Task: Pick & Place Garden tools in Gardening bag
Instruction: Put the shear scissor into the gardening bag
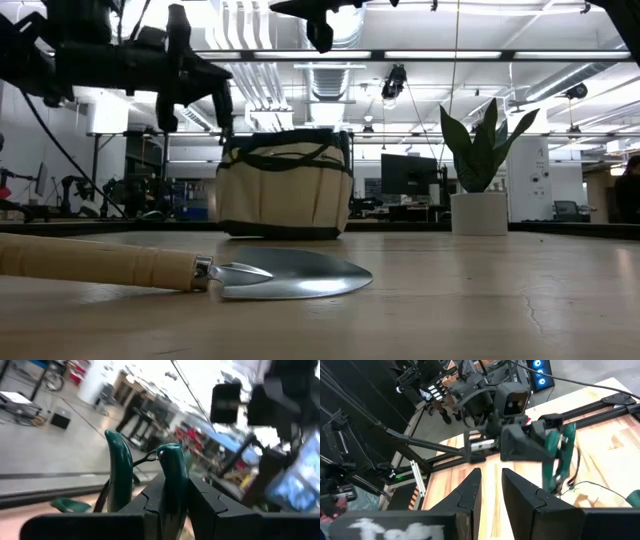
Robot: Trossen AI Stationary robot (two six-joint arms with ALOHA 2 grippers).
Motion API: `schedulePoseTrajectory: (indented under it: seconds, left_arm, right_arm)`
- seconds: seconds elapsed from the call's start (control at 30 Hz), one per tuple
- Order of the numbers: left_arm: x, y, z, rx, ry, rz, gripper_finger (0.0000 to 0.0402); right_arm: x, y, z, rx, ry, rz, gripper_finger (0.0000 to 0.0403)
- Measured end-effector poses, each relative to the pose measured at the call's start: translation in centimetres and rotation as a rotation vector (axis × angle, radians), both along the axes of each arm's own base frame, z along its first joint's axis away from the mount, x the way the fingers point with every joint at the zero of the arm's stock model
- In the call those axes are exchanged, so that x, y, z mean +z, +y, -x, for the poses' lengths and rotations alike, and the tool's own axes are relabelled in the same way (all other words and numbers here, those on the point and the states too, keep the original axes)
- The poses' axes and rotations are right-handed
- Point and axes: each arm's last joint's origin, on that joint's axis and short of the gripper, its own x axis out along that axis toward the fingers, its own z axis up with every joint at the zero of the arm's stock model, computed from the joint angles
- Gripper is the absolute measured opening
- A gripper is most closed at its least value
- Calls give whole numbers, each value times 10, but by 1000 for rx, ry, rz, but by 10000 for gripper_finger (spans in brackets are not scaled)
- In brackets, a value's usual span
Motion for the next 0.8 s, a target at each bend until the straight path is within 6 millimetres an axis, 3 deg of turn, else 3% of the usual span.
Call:
schedulePoseTrajectory:
  seconds: [0.17, 0.37, 0.53, 0.8]
  left_arm:
    - [9, -4, -1, -12, 68, -172, 60]
    - [7, -7, 8, -55, 75, -217, 60]
    - [-6, -9, 17, -52, 171, -216, 60]
    - [-1, -9, 30, 32, 100, -269, 60]
  right_arm:
    - [0, 0, 0, -2, 0, 0, 78]
    - [0, 0, 0, -3, 2, -3, 77]
    - [0, 0, 0, -2, 2, -2, 68]
    - [0, 0, 0, -2, 1, 0, 65]
